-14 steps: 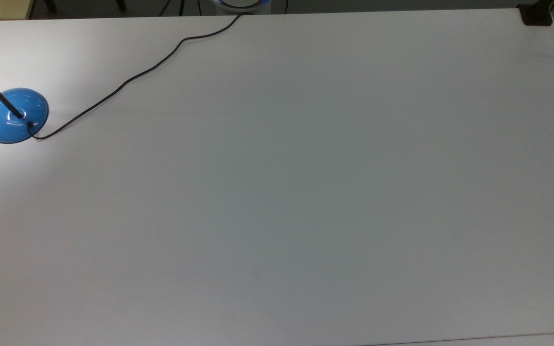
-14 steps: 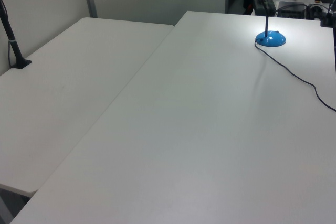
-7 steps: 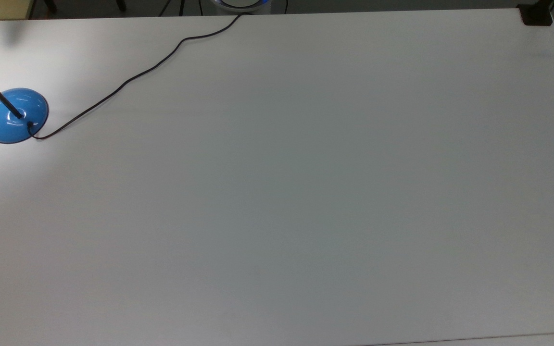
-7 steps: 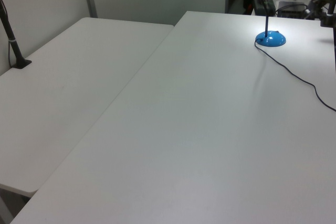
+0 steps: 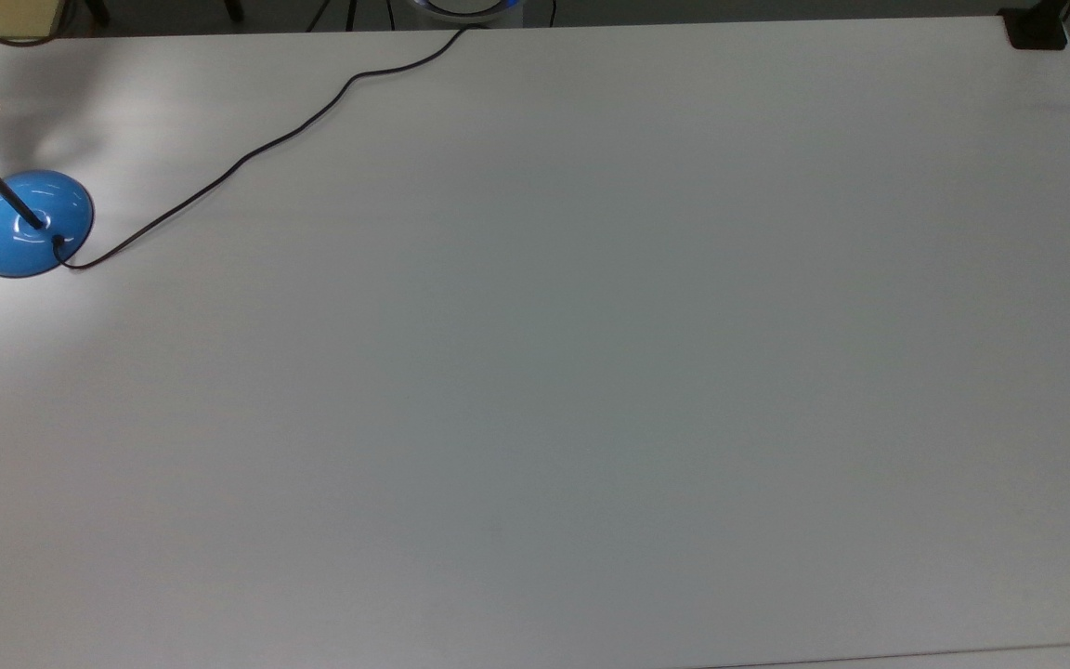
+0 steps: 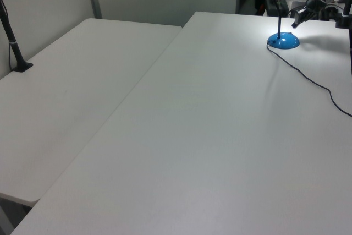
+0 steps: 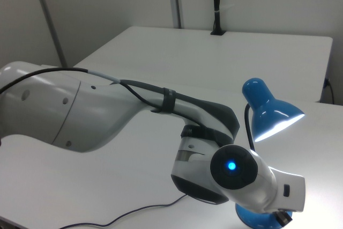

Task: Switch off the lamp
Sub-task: 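Lower the gripper onto the switch on the lamp base and press it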

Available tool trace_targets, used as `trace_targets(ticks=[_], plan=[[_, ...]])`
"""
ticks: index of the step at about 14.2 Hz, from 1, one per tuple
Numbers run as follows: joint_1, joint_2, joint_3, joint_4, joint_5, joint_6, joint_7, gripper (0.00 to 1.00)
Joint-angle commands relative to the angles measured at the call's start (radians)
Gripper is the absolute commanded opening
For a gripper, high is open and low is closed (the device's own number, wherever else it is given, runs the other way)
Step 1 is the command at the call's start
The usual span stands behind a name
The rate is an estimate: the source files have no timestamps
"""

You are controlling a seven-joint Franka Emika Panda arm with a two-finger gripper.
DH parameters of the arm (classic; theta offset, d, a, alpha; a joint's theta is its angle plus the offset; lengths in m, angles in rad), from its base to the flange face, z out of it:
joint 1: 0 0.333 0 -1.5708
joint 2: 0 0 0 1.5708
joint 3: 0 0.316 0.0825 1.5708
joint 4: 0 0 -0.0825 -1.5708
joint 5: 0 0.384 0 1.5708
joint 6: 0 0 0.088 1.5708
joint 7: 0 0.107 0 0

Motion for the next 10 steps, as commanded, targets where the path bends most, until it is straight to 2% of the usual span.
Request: trace_targets(ticks=[1,10], plan=[[-0.015,0.035,0.034,0.018,0.022,0.046,0.013,0.0],[-0.02,0.072,0.045,0.052,0.045,0.054,0.009,0.0]])
